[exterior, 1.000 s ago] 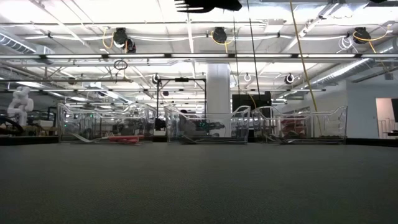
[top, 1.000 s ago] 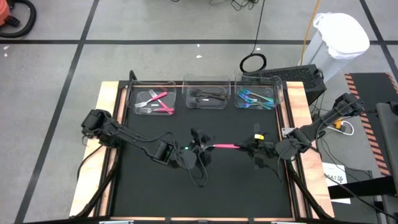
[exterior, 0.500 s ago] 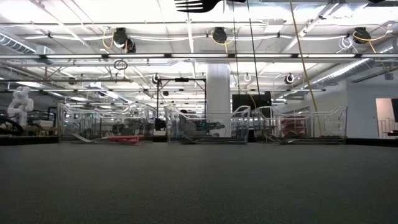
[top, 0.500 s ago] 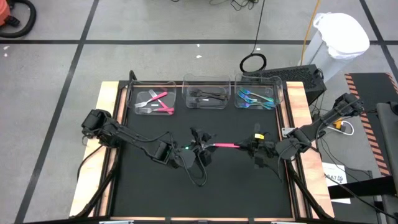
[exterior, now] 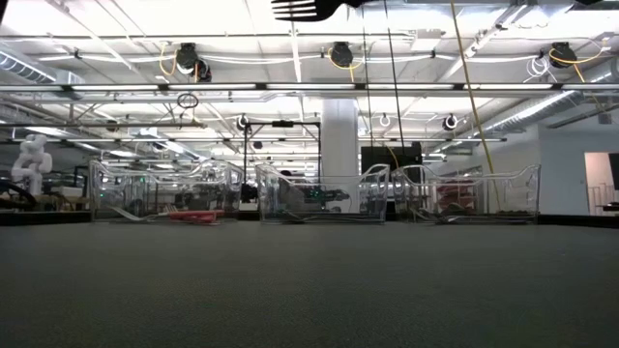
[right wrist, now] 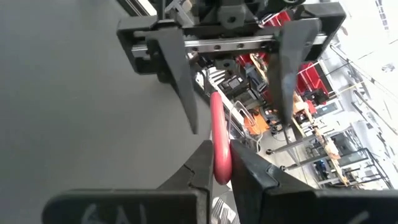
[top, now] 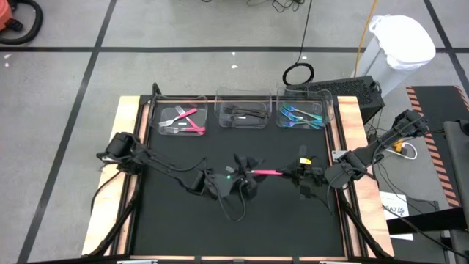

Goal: Sort silverware by color (type)
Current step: Put the pink fork into the transparent bin

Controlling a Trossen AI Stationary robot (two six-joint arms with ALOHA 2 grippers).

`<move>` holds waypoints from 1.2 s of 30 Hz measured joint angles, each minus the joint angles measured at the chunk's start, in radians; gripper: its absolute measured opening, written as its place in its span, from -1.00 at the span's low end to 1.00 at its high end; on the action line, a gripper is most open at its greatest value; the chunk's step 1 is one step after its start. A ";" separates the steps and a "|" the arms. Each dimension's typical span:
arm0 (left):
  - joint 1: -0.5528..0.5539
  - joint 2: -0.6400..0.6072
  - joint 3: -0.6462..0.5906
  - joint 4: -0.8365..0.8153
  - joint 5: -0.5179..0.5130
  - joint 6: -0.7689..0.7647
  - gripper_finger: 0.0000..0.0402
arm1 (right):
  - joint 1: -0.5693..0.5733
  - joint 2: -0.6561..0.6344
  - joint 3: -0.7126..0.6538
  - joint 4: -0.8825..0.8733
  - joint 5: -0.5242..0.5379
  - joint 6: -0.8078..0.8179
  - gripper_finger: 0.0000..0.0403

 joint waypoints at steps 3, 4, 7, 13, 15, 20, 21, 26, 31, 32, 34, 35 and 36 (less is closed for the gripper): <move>0.005 0.006 0.000 0.034 -0.001 -0.012 0.56 | 0.000 0.000 0.000 0.000 0.000 0.000 -0.86; 0.006 0.007 0.000 0.035 -0.001 -0.018 0.55 | 0.000 0.000 0.000 0.001 0.002 0.000 -0.86; 0.007 0.007 0.014 0.016 -0.015 -0.040 0.47 | 0.000 0.000 0.000 0.001 0.017 0.000 -0.86; -0.035 0.041 0.143 -0.089 -0.086 -0.046 0.31 | -0.001 0.000 0.000 -0.006 0.082 0.000 -0.86; -0.044 0.084 0.215 -0.149 -0.120 -0.046 0.27 | -0.001 0.000 0.000 -0.004 0.083 0.000 -0.86; -0.040 0.211 0.393 -0.282 -0.192 -0.045 0.24 | -0.001 0.000 0.000 -0.003 0.085 0.006 -0.84; -0.038 0.237 0.427 -0.313 -0.202 -0.044 0.24 | -0.001 0.000 0.000 -0.003 0.085 0.006 -0.84; -0.020 0.343 0.570 -0.364 -0.306 -0.016 0.24 | -0.001 0.000 0.000 -0.017 0.130 0.005 -0.85; -0.021 0.361 0.618 -0.379 -0.378 -0.038 0.24 | -0.001 0.000 0.000 -0.061 0.174 0.006 -0.84; -0.022 0.361 0.623 -0.379 -0.392 -0.045 0.24 | -0.001 0.001 0.000 -0.061 0.183 0.006 -0.84; -0.023 0.361 0.633 -0.383 -0.412 -0.046 0.24 | -0.001 0.001 0.000 -0.058 0.184 0.007 -0.85; -0.022 0.361 0.635 -0.394 -0.412 -0.048 0.24 | -0.001 0.001 0.000 -0.059 0.185 0.007 -0.85; -0.021 0.361 0.636 -0.411 -0.412 -0.056 0.24 | -0.001 0.001 0.000 -0.059 0.186 0.007 -0.85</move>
